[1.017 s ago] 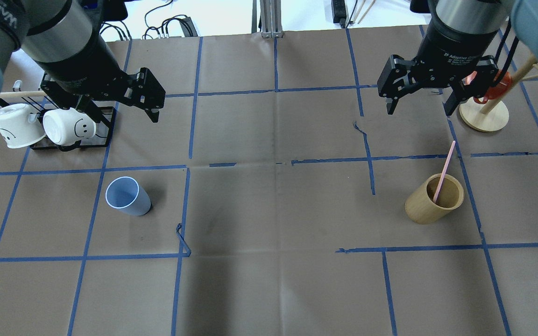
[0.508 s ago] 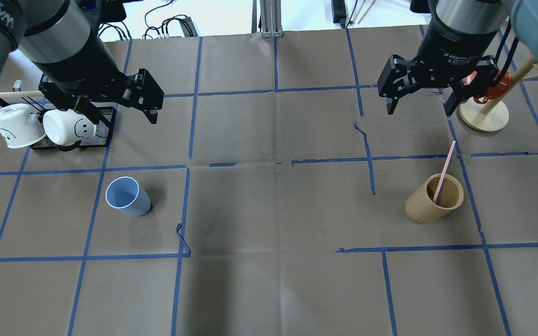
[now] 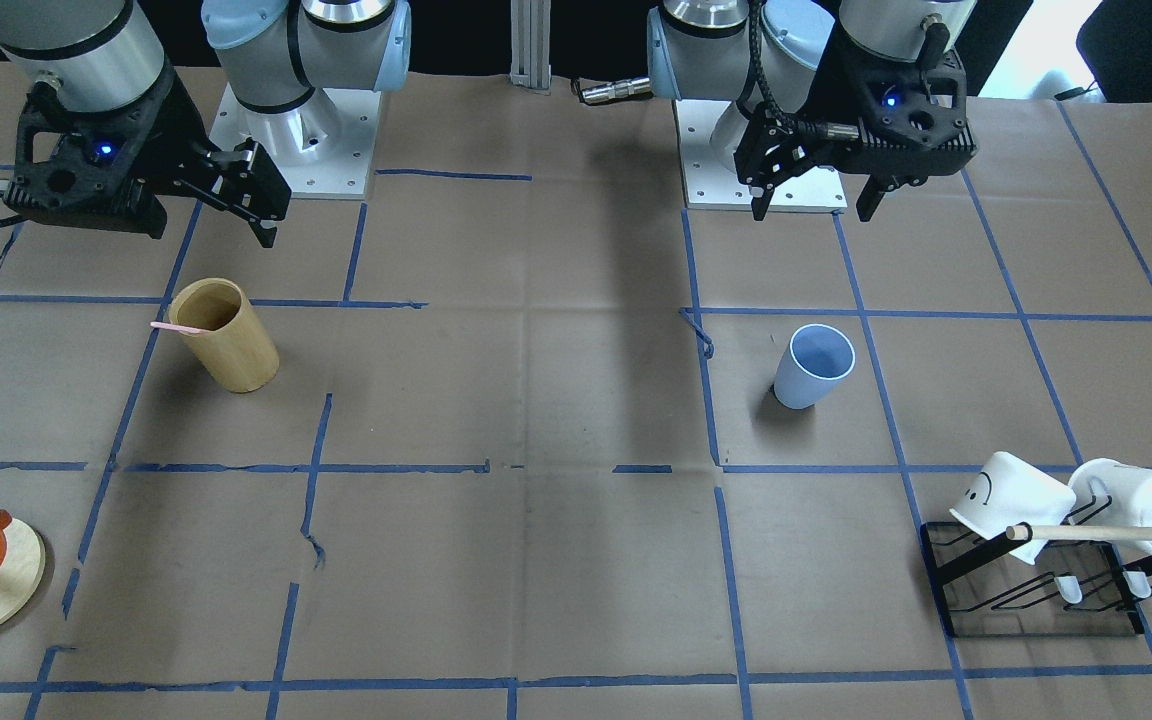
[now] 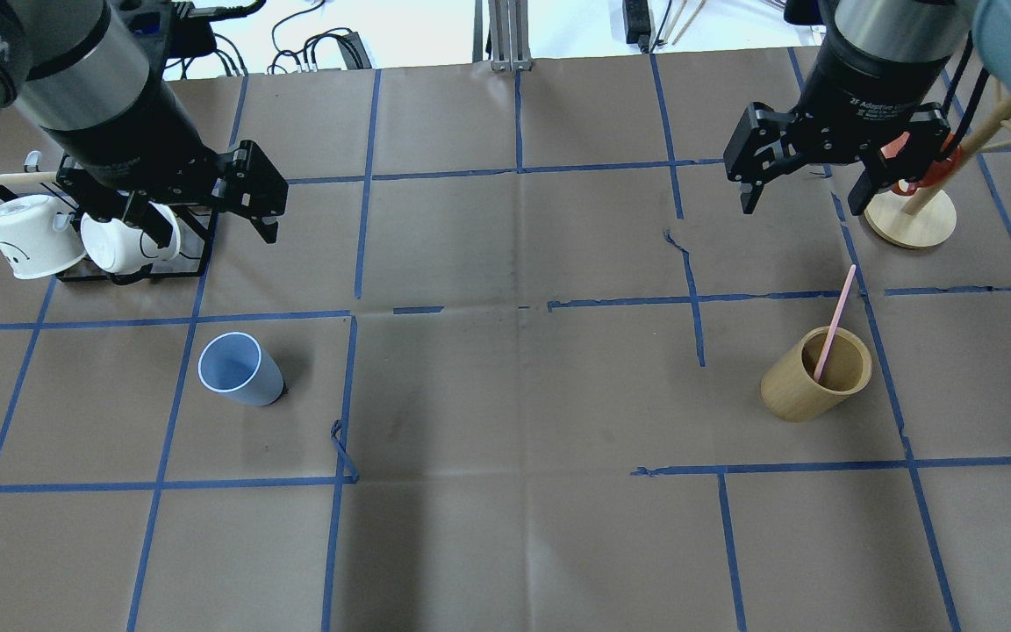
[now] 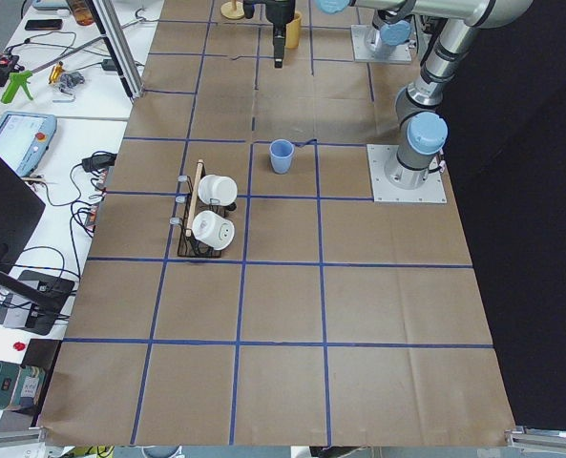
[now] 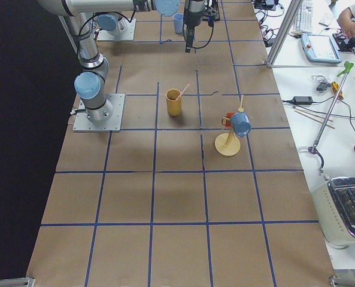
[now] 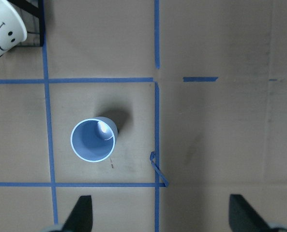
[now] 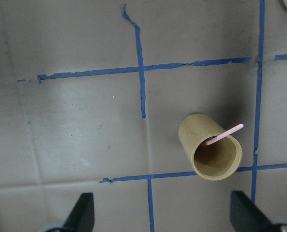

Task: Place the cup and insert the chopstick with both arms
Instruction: 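Lower left gripper onto blue cup while right gripper descends to bamboo cup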

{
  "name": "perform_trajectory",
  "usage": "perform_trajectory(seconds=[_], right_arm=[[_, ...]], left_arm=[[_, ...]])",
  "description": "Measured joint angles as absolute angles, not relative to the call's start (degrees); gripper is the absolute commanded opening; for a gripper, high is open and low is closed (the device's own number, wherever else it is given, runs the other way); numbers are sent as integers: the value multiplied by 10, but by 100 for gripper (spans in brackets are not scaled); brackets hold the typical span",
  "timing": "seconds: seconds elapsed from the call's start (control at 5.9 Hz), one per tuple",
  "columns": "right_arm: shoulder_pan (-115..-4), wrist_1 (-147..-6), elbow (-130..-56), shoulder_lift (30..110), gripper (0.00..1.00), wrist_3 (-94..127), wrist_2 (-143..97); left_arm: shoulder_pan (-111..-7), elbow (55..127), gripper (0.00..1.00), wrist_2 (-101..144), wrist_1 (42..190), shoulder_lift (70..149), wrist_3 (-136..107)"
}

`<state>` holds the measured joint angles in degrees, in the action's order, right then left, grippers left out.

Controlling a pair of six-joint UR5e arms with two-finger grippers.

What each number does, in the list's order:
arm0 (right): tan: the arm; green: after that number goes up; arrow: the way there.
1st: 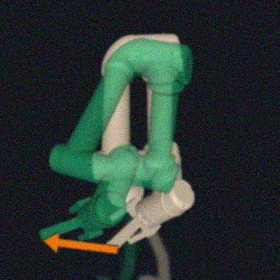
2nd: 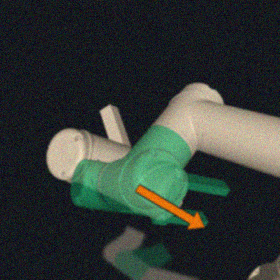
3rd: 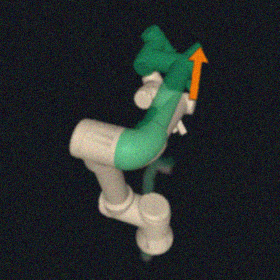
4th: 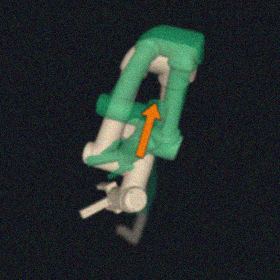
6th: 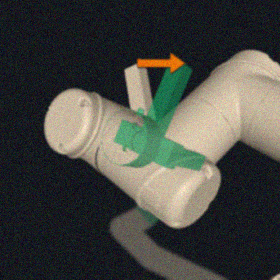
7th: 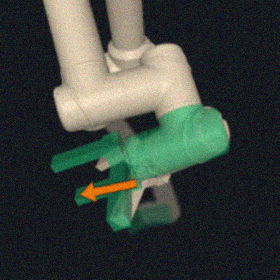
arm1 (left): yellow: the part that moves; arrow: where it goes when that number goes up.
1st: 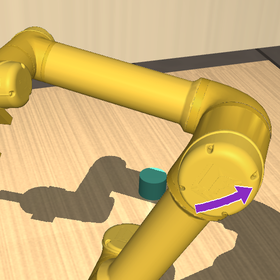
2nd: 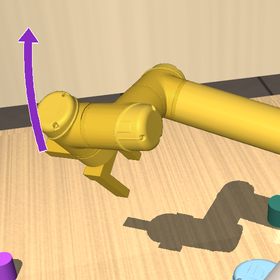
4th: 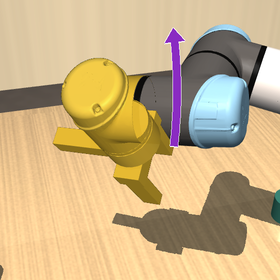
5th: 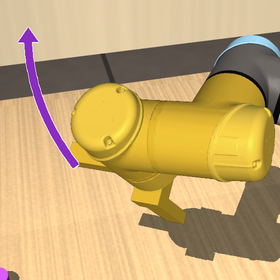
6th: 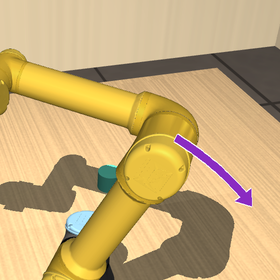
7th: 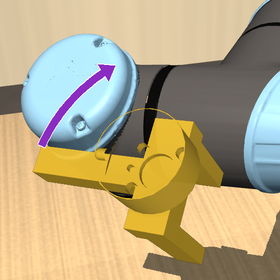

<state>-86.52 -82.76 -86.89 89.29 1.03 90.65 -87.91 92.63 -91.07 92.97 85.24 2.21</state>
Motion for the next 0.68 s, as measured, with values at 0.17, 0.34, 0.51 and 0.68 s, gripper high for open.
perform_trajectory(seconds=[0.17, 0.34, 0.51, 0.68], right_arm=[[-830, -827, -869, 892, 100, -23, 911], [-795, -827, -874, 892, 100, -59, 911], [-773, -847, -896, 892, 100, -82, 910], [-762, -893, -940, 892, 100, -96, 909]], left_arm=[[-848, 965, 98, -906, 908, 855, 57], [-831, 1019, 98, -903, 854, 859, 74], [-824, 1085, 98, -903, 771, 868, 85], [-821, 1143, 94, -904, 689, 881, 97]])
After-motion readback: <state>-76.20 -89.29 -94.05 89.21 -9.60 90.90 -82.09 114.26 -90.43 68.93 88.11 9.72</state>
